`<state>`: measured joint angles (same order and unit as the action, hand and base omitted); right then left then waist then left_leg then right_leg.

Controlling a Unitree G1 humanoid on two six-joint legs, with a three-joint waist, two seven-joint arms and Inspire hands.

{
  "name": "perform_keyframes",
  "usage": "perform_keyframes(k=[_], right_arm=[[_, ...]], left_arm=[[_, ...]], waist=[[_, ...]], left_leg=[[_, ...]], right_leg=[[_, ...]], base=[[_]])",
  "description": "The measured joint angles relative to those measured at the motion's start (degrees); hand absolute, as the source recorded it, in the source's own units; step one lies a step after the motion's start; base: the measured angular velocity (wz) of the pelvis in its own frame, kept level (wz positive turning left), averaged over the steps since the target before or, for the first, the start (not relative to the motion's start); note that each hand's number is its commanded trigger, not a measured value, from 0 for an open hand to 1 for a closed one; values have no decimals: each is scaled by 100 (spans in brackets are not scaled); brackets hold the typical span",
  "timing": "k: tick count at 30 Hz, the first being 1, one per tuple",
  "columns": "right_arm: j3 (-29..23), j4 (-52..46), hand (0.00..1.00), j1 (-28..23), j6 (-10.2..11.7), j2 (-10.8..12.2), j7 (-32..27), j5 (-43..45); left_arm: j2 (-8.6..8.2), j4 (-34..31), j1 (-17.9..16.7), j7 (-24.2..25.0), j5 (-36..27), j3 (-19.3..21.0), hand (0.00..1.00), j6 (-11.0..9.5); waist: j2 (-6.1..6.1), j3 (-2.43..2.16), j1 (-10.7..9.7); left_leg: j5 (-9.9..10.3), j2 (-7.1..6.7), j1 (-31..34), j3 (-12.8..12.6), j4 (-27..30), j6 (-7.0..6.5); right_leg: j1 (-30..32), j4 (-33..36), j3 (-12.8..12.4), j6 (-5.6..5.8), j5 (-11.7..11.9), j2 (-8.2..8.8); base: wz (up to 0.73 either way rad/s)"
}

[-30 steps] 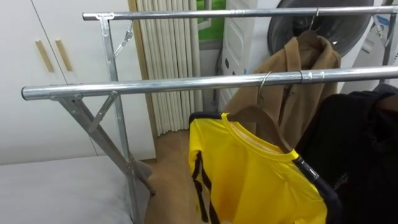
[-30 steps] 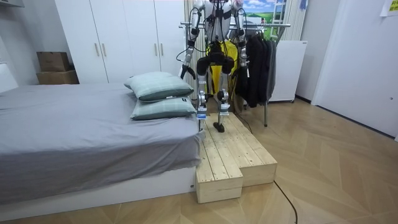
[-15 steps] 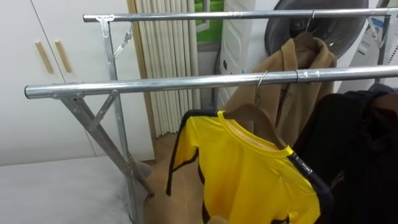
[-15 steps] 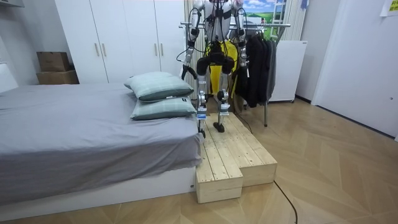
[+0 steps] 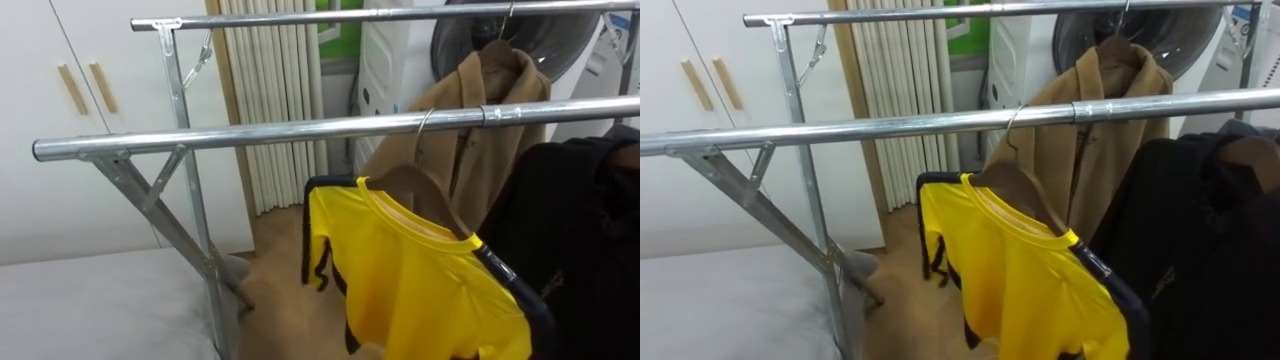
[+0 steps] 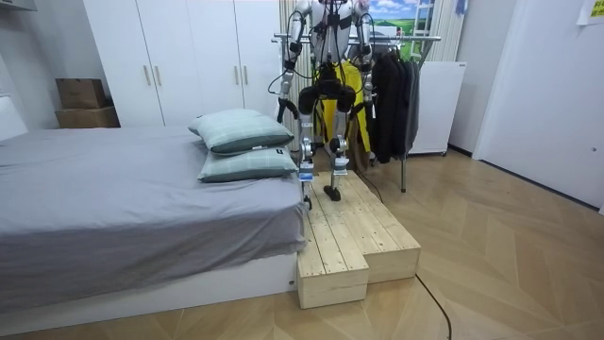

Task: Hang clothes

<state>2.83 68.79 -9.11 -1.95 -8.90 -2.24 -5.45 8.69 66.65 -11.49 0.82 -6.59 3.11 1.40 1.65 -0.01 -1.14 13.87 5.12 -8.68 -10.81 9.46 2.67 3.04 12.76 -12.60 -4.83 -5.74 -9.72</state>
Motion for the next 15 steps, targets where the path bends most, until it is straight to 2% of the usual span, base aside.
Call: perform_keyframes(k=[8, 15], right_arm=[[-18, 0, 0, -105, 6, 4, -10, -528], [-23, 1, 0, -114, 6, 10, -4, -625]], left_arm=[[12, 2, -5, 104, -83, 2, 0, 0], [14, 31, -21, 134, -186, 17, 0, 0]], waist=[[-2, 2, 0], [-5, 5, -4]], left_leg=[[0, -1, -3, -2, -1, 0], [0, -3, 20, 3, -1, 0]], right_leg=[[-5, 2, 3, 0, -4, 4], [-5, 10, 27, 25, -26, 14]], base=[[0], [1]])
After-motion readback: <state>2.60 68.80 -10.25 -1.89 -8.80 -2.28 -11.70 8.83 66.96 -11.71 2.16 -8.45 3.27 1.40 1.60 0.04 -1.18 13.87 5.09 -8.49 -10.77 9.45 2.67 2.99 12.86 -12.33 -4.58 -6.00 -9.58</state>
